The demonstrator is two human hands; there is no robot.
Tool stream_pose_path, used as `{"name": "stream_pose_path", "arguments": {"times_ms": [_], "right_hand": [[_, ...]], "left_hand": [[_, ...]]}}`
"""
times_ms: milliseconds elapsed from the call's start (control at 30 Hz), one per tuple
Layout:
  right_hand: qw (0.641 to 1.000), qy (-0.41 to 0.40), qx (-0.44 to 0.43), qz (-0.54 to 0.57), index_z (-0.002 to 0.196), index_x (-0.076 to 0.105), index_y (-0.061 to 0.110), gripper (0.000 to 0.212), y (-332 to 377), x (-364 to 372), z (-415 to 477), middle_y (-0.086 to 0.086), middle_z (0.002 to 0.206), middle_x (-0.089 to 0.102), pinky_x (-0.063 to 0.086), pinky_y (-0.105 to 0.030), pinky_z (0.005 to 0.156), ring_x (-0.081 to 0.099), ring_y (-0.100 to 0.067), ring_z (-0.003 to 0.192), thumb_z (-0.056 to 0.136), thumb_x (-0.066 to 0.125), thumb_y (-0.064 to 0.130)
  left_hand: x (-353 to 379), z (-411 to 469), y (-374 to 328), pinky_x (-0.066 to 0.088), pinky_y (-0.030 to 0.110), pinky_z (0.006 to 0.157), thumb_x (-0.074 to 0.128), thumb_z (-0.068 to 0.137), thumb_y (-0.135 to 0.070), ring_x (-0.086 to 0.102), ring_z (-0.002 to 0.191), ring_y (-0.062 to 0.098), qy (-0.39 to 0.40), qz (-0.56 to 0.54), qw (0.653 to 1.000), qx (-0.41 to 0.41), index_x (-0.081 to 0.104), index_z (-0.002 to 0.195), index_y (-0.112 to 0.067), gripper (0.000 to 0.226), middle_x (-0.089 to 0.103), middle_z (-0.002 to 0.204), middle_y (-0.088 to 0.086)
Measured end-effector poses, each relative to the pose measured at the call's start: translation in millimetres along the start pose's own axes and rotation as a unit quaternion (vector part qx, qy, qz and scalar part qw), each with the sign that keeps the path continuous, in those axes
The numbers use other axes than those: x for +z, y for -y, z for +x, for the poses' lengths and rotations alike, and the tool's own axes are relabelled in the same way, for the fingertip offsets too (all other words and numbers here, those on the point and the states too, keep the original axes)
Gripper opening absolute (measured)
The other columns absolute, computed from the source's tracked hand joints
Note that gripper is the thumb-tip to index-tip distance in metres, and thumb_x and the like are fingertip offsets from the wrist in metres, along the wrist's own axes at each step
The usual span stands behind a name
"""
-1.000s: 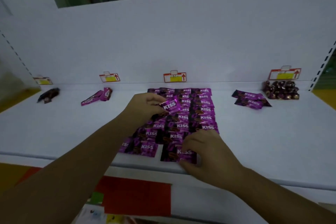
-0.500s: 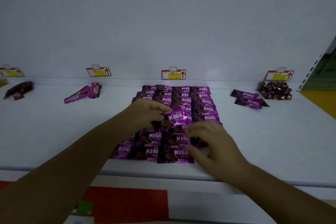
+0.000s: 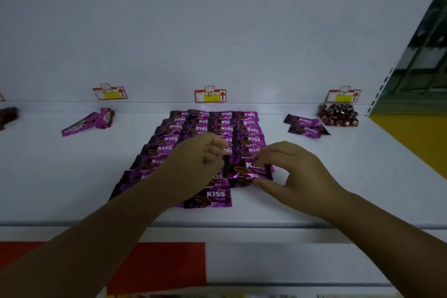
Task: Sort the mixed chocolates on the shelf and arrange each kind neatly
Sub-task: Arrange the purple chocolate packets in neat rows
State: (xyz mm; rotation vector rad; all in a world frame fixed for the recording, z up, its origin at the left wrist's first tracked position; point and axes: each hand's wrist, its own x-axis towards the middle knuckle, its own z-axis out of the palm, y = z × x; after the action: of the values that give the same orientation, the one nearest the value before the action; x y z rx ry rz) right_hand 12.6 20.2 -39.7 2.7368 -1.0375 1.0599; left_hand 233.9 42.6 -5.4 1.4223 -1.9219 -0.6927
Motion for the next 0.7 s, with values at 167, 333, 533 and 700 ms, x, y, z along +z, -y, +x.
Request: {"name": "stream_pose_path", "arguments": {"times_ms": [167,333,533,700], "right_hand": [[0.998,0.037,0.006,0.043,0.094,0.069,0.018,0.048,-11,14,-27,0.007,0.099,0.068,0.052,-0.033,0.08,0.058,-0.008,0.092,0.085,0.049,0.061],[0.997,0.047,0.012,0.056,0.092,0.069,0.021,0.041,-12,21,-31,0.01,0.101,0.067,0.049,-0.032,0.081,0.056,-0.005,0.096,0.082,0.054,0.058],[0.998,0.054,0.001,0.038,0.089,0.069,0.023,0.03,-10,20,-34,0.009,0.097,0.068,0.049,-0.03,0.079,0.055,-0.005,0.093,0.078,0.06,0.05],[0.997,0.072,0.01,0.031,0.088,0.069,0.024,0.027,-10,20,-34,0.01,0.1,0.066,0.048,-0.029,0.079,0.055,-0.004,0.094,0.079,0.062,0.048]], "left_hand": [[17,-35,28,0.032,0.013,0.093,0.05,0.09,-0.037,0.046,0.105,0.004,0.039,0.243,0.964,0.104,0.063,0.116,-0.022,0.032,0.057,0.116,-0.007],[22,-38,32,0.022,0.004,0.08,0.046,0.082,-0.031,0.055,0.096,0.013,0.065,0.256,0.959,0.106,0.071,0.103,-0.015,0.036,0.066,0.104,0.002],[21,-34,32,0.027,0.006,0.083,0.044,0.082,-0.033,0.053,0.098,0.011,0.06,0.234,0.964,0.108,0.07,0.103,-0.015,0.038,0.064,0.105,0.0],[18,-28,34,0.028,0.007,0.084,0.055,0.088,-0.03,0.054,0.098,0.01,0.059,0.23,0.962,0.132,0.068,0.108,-0.016,0.027,0.065,0.105,-0.002]]}}
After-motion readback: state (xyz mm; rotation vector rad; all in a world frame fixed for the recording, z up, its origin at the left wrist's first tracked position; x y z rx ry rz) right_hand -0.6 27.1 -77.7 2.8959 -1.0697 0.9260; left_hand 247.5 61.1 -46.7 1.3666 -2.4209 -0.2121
